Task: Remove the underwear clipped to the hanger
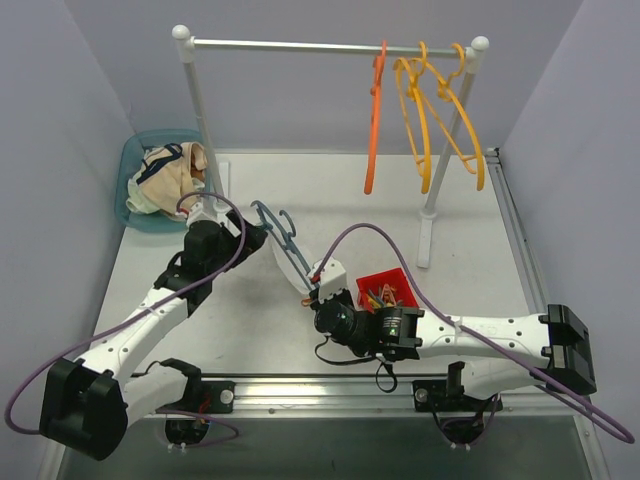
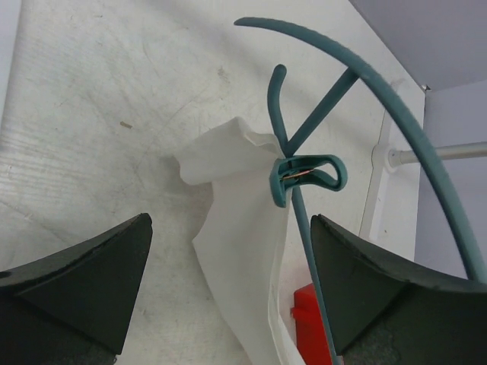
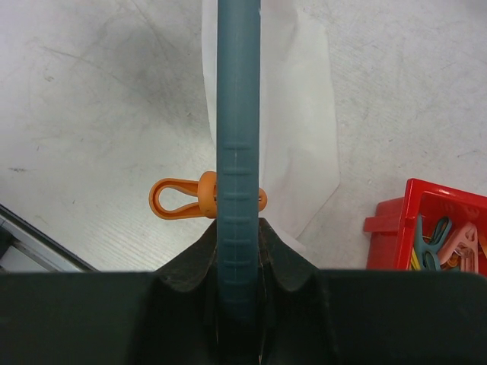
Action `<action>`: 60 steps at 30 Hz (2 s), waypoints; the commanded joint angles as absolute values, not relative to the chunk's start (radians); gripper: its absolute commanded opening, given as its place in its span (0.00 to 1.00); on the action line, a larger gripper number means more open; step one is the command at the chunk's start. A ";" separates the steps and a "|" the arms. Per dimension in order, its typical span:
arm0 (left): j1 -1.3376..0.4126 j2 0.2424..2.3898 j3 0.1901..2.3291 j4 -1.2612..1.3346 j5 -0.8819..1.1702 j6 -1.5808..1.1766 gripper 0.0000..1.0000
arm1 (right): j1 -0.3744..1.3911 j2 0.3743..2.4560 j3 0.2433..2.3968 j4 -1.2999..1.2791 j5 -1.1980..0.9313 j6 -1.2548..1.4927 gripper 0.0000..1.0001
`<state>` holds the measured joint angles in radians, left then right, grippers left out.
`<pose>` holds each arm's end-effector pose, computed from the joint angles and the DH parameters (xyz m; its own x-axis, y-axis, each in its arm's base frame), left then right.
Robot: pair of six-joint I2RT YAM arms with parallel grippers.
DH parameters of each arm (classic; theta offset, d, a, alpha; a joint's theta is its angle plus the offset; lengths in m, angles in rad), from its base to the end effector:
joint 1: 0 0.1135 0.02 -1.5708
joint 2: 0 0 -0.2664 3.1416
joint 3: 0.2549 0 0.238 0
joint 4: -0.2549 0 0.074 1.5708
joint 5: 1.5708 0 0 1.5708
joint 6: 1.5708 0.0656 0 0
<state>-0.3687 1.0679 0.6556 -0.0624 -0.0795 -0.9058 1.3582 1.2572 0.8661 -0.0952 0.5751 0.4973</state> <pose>0.2357 -0.0855 0.2459 -0.4940 -0.6501 -0.5774 -0.1545 0.7191 -0.6775 0.0956 0.2737 0.2743 -0.4296 -0.0928 -0.8983 -0.5847 0.7867 0.1983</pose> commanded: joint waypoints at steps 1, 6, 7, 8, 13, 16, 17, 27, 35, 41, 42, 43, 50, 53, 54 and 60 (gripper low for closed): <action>-0.394 1.068 0.712 0.057 -0.138 -0.907 0.94 | 1.374 1.269 0.882 -0.072 0.658 0.522 0.00; -0.417 1.110 0.749 0.060 -0.156 -0.897 0.94 | 1.382 1.279 0.888 -0.083 0.663 0.525 0.00; -0.419 1.120 0.758 0.060 -0.161 -0.897 0.94 | 1.388 1.281 0.890 -0.084 0.664 0.522 0.00; -0.420 1.127 0.761 0.063 -0.164 -0.900 0.94 | 1.391 1.282 0.891 -0.084 0.669 0.523 0.00; -0.422 1.175 0.785 0.072 -0.204 -0.899 0.95 | 1.405 1.287 0.894 -0.094 0.675 0.525 0.00; -0.422 1.209 0.813 0.066 -0.206 -0.897 1.00 | 1.416 1.290 0.899 -0.097 0.683 0.522 0.00; -0.422 1.219 0.816 0.071 -0.201 -0.902 1.00 | 1.417 1.292 0.899 -0.095 0.684 0.522 0.00; -0.426 1.243 0.834 0.084 -0.183 -0.916 0.33 | 1.419 1.324 0.913 -0.101 0.695 0.523 0.00; -0.425 1.180 0.838 0.023 -0.196 -0.910 0.03 | 1.405 1.364 0.931 -0.133 0.729 0.557 0.00; -0.426 1.057 0.812 -0.074 -0.201 -0.904 0.02 | 1.359 1.367 0.928 -0.167 0.721 0.601 0.00; -0.426 1.039 0.807 -0.099 -0.202 -0.890 0.02 | 1.358 1.362 0.925 -0.167 0.718 0.603 0.00; -0.425 1.010 0.799 -0.112 -0.201 -0.882 0.03 | 1.355 1.358 0.923 -0.164 0.712 0.601 0.00; -0.426 0.974 0.697 -0.181 -0.149 -0.854 0.56 | 1.316 1.338 0.925 -0.141 0.649 0.551 0.00; -0.433 0.945 0.652 -0.129 -0.094 -0.893 0.82 | 1.309 1.342 0.927 -0.140 0.644 0.545 0.00; -0.439 0.943 0.655 -0.120 -0.081 -0.899 0.86 | 1.302 1.345 0.928 -0.140 0.643 0.545 0.00; -0.555 0.934 0.687 -0.114 0.000 -0.994 0.90 | 1.269 1.365 0.936 -0.127 0.620 0.528 0.00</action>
